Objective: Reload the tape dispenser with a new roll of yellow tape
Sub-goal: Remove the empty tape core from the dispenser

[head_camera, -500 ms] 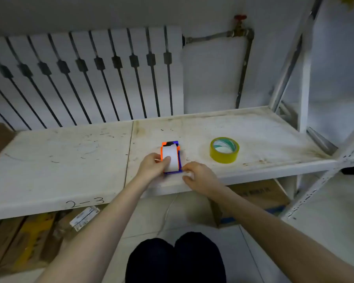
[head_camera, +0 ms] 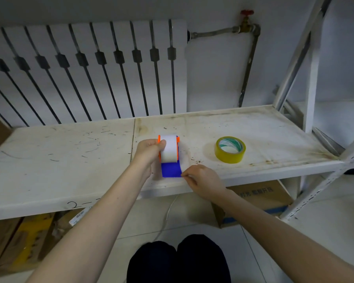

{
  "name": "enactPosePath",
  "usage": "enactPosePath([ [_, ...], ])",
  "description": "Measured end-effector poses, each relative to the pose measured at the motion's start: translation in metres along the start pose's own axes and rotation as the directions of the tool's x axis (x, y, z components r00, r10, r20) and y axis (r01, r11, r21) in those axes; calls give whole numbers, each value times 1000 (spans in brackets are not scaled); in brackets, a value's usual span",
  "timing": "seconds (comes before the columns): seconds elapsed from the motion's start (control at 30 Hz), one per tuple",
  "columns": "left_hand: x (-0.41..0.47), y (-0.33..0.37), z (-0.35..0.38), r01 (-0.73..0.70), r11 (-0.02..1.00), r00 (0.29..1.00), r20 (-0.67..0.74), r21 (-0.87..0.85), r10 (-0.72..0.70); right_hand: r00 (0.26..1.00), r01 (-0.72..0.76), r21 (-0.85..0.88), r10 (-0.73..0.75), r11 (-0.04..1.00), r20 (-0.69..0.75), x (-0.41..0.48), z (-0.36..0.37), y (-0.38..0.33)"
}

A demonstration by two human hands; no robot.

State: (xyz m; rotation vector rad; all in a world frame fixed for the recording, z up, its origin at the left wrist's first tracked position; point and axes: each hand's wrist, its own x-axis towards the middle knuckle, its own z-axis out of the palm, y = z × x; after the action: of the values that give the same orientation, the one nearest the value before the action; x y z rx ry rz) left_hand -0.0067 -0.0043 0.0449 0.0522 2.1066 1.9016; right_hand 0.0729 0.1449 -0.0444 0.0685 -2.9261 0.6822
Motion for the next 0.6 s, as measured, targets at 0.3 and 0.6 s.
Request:
enactPosePath([
  [0.3, -13, 8, -17, -72, 994, 997, -7, -81, 71, 953, 1, 479, 145, 878, -267, 14, -35, -47],
  [0.6, -25, 0, -14, -116, 992, 989, 82, -59, 120, 927, -11, 535, 209, 845, -311, 9, -45, -60],
])
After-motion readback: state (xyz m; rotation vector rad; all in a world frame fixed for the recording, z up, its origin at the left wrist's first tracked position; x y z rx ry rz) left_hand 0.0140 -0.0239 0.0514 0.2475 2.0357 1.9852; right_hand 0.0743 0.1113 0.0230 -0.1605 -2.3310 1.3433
